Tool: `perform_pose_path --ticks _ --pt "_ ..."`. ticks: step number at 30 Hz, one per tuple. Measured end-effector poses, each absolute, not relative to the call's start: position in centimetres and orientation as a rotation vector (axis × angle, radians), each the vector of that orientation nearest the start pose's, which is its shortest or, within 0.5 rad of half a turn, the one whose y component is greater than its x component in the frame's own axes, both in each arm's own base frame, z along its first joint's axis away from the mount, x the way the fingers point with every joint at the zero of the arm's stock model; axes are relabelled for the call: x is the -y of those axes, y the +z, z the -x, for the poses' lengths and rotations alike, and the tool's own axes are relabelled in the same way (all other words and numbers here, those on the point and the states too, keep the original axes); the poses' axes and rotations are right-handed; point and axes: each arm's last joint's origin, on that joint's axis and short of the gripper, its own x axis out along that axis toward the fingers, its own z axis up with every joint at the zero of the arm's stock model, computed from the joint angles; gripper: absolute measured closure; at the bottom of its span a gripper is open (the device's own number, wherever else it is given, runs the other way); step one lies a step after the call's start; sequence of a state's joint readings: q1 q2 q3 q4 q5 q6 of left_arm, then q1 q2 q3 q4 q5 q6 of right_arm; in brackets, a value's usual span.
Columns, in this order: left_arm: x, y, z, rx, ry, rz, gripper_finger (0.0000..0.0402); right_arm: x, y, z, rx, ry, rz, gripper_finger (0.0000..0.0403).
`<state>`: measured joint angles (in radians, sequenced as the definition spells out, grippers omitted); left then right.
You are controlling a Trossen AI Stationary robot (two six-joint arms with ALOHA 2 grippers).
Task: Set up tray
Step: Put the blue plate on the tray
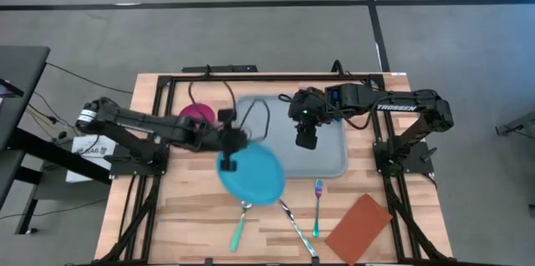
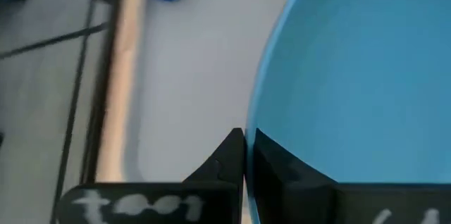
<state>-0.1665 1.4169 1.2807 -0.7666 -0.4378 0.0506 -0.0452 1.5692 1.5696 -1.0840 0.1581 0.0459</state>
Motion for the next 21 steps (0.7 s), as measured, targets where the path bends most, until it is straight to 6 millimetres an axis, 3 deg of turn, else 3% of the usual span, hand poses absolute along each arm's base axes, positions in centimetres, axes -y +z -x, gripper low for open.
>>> perform_pose_path --ticks 6,14,21 --pt "-1.4 30.1 -31.5 -0.817 0.471 -0.150 0.0401 1.8 33.8 -29.9 -1.182 -0.249 -0.021 0.0232" --pt "-7.1 24.4 -35.4 -0.903 0.489 -0.022 0.0401 2.4 33.5 -28.3 -1.301 -0.511 0.035 0.0232" --pt "-10.7 20.5 -36.5 -0.976 0.491 0.036 0.0401 2.4 33.5 -28.1 -1.315 -0.523 0.044 0.0232"
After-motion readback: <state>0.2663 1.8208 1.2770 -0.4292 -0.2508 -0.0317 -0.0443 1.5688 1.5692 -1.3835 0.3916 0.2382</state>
